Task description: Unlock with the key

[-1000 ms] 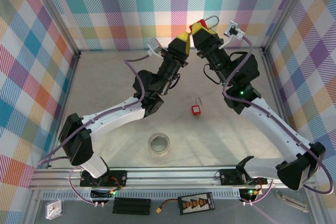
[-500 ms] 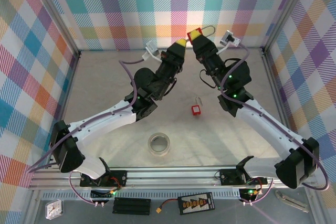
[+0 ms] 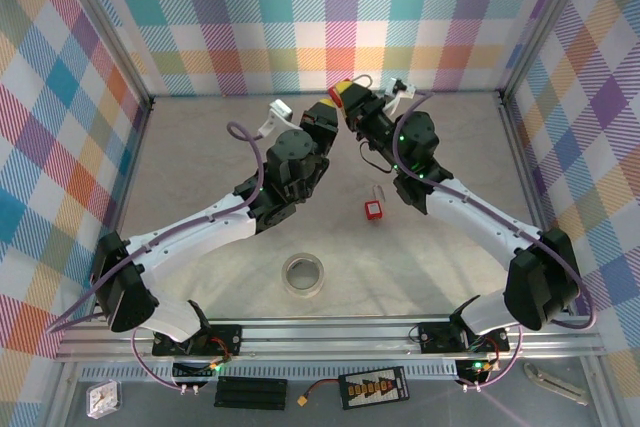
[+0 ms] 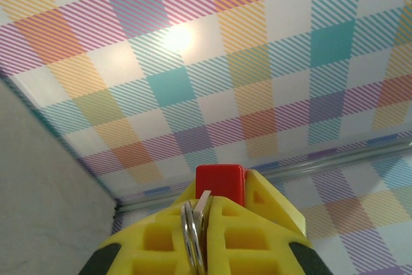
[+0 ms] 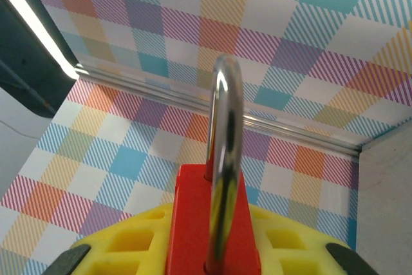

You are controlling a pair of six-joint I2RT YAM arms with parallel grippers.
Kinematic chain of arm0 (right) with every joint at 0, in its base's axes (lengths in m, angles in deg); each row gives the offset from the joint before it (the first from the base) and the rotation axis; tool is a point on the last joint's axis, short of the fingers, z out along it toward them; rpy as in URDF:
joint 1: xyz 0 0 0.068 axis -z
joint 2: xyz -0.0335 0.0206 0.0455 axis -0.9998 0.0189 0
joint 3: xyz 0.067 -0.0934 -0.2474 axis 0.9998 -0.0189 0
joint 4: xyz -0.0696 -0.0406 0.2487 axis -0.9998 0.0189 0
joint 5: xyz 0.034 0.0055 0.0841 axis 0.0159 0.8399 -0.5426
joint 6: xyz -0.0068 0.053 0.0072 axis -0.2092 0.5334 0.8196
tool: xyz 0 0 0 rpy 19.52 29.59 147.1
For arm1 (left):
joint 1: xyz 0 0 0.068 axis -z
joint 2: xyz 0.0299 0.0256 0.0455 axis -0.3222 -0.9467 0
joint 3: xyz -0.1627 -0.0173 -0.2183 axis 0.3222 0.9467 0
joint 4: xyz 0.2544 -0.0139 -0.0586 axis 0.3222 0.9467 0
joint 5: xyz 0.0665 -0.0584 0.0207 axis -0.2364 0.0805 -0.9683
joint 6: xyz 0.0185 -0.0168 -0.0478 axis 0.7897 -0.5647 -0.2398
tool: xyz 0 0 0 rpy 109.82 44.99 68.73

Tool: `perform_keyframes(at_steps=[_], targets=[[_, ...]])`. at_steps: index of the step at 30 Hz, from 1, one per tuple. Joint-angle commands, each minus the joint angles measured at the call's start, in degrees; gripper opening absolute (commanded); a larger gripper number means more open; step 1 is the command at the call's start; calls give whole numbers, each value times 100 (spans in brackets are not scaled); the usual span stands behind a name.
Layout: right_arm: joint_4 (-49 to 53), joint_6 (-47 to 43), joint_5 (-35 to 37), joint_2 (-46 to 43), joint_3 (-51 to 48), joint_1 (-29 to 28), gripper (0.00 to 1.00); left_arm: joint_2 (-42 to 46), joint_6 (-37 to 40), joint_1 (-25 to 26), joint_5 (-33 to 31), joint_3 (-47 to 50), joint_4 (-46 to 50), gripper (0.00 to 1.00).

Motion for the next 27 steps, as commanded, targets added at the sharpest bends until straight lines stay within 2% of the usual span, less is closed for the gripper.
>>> perform_keyframes(at_steps=[1, 3, 5, 8, 10, 13, 17, 21, 27], targets=[[953, -405, -2744, 550, -306, -1106, 0, -691, 170, 573, 3746, -304, -1253, 0], [1283, -590, -2776, 389, -253, -1059, 0, -870, -176, 417, 4181, -100, -2318, 0], [1950, -950, -2708, 137, -168, -1008, 0, -862, -433, 176, 4593, 135, -2957, 0], [2188, -1050, -2602, -94, -265, -969, 0, -626, -529, -53, 4702, 458, -3245, 0], [1999, -902, -2646, -54, -359, -967, 0, -601, -497, -69, 4873, 396, -3462, 0], [1469, -580, -2705, 70, -529, -969, 0, -747, -661, -14, 5111, 129, -3547, 0], [1480, -611, -2730, 108, -400, -969, 0, -829, -865, 34, 5045, 285, -3701, 1], [1668, -631, -2681, 78, -341, -960, 0, -773, -976, 23, 4886, 568, -3911, 8], [1860, -647, -2620, -25, -395, -944, 0, -321, -733, -73, 4661, 865, -3281, 27]])
